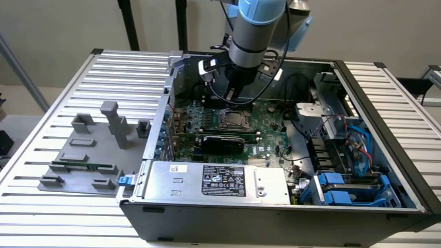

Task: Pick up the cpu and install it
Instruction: 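Install the first cpu locking lever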

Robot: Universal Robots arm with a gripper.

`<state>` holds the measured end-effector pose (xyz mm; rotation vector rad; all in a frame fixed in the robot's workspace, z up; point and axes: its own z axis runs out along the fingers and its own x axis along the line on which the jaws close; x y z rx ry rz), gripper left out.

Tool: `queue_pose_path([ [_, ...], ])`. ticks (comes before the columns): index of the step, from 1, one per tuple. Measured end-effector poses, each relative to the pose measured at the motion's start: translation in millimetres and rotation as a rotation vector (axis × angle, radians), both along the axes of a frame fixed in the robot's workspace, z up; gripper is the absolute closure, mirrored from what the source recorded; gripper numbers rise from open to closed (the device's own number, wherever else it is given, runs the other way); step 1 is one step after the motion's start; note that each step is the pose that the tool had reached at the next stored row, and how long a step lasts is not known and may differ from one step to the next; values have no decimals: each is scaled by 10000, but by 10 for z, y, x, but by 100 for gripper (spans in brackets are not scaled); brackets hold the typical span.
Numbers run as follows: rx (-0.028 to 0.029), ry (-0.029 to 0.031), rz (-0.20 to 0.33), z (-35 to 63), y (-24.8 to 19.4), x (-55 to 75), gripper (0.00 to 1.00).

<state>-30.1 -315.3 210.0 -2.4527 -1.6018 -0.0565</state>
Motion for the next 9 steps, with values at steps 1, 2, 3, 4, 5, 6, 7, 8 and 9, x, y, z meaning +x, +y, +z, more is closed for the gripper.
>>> queue_pose_path([
  [1, -1, 0, -11, 0, 1, 0, 89],
  [2, 0, 0, -22, 0, 3, 0, 89],
  [3, 2, -1, -36, -1, 7, 0, 89],
  [4, 2, -1, -50, 0, 12, 0, 89],
  [5, 2, 0, -65, 0, 19, 0, 89],
  [6, 1, 0, -79, 0, 23, 0, 89],
  [7, 2, 1, -86, 0, 23, 0, 89],
  [8, 2, 6, -88, 2, 22, 1, 89],
  [9, 2, 22, -88, 5, 20, 2, 89],
])
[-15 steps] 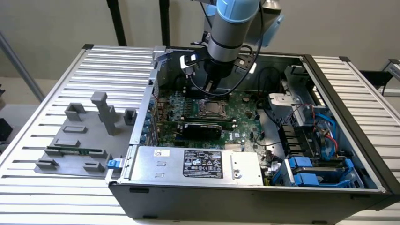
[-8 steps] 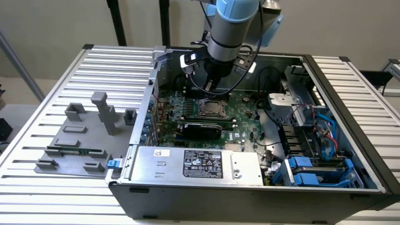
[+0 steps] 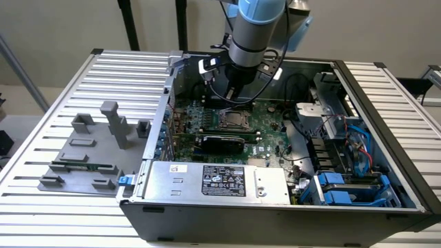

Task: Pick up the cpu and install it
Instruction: 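Install the first cpu locking lever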

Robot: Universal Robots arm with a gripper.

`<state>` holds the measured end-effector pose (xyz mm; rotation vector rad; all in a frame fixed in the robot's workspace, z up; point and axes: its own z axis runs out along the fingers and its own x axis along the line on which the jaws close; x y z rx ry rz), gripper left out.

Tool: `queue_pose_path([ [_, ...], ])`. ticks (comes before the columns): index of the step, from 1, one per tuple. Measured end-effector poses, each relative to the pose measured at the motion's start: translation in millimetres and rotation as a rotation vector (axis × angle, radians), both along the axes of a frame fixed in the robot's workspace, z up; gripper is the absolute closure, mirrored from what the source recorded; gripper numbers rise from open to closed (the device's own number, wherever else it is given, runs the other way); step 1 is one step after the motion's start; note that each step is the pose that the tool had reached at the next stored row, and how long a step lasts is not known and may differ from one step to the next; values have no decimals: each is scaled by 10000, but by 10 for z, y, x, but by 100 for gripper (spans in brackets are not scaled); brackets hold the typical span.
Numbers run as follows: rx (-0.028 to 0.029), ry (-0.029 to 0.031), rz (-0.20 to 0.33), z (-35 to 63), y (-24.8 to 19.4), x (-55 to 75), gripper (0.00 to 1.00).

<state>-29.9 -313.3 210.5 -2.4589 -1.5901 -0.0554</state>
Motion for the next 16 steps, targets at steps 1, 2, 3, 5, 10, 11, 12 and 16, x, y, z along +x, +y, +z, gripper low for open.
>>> queue_pose_path([
  [1, 0, 15, -1, 1, -4, 1, 89],
  [2, 0, 22, -2, 1, -6, 5, 89],
  [3, -1, 25, -1, 1, -7, 12, 89],
  [5, 0, 24, -1, 0, -7, 37, 89],
  [10, 0, 24, -2, -3, -12, 79, 89],
  [11, -1, 24, -3, -3, -13, 78, 89],
  [12, -2, 23, -4, -3, -13, 74, 89],
  [16, -1, 23, -25, -3, -13, 25, 89],
])
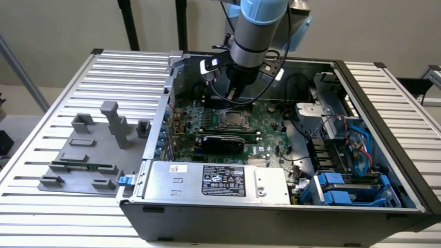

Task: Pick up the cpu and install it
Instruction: 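Install the first cpu locking lever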

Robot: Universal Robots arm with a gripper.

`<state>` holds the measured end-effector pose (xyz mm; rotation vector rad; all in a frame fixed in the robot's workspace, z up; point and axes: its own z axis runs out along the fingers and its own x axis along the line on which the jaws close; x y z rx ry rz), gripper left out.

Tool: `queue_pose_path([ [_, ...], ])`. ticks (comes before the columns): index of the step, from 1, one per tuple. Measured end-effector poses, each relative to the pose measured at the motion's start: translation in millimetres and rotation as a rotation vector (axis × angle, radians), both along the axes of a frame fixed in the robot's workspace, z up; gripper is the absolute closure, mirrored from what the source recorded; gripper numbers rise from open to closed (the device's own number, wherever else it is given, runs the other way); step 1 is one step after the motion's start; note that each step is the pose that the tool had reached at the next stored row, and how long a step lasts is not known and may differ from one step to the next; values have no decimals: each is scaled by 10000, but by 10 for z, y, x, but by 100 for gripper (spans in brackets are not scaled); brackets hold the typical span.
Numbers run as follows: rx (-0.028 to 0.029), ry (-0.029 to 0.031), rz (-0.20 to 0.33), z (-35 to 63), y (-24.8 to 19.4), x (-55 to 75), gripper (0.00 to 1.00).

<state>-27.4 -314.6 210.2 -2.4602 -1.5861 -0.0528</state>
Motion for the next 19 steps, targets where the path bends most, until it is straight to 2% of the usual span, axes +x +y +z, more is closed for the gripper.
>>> queue_pose_path([
  [19, 0, 1, -22, -3, 14, 25, 89],
])
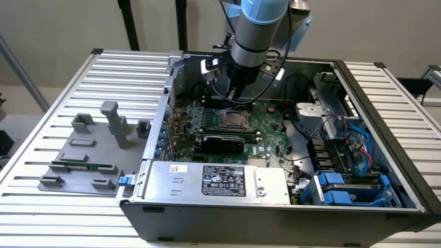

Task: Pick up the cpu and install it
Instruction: 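Install the first cpu locking lever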

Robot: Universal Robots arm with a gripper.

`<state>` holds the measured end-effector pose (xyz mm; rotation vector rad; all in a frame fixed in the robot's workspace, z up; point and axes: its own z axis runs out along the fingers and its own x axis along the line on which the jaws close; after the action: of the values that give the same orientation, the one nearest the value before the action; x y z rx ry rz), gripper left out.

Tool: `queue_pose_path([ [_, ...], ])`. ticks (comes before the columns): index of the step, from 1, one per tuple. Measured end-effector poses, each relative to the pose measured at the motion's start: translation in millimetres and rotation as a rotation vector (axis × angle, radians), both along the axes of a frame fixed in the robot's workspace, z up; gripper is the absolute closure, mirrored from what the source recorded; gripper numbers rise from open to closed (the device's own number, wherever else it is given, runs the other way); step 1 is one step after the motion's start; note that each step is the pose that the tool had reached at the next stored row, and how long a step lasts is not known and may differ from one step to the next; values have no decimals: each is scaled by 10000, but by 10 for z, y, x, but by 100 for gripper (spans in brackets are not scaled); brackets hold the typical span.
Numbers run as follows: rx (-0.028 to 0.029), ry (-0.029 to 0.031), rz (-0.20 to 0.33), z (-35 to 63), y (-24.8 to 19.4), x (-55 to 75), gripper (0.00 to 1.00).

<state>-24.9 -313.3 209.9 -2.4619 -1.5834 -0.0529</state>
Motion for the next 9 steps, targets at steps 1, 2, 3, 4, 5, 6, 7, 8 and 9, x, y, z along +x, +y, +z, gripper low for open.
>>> queue_pose_path([
  [1, 1, -1, -1, -3, 0, 1, 89],
  [2, 1, -1, -2, -7, 0, 2, 89],
  [3, 1, -1, -1, -11, 0, 2, 89],
  [4, 0, -1, 0, -14, 0, 2, 89],
  [5, -1, 0, 0, -17, -1, 2, 89],
  [6, 0, 0, 0, -20, 0, 2, 89],
  [7, 1, -1, 0, -23, 0, 2, 89],
  [8, -1, 0, 0, -24, 0, 2, 89],
  [9, 0, 0, -1, -26, 1, 2, 89],
])
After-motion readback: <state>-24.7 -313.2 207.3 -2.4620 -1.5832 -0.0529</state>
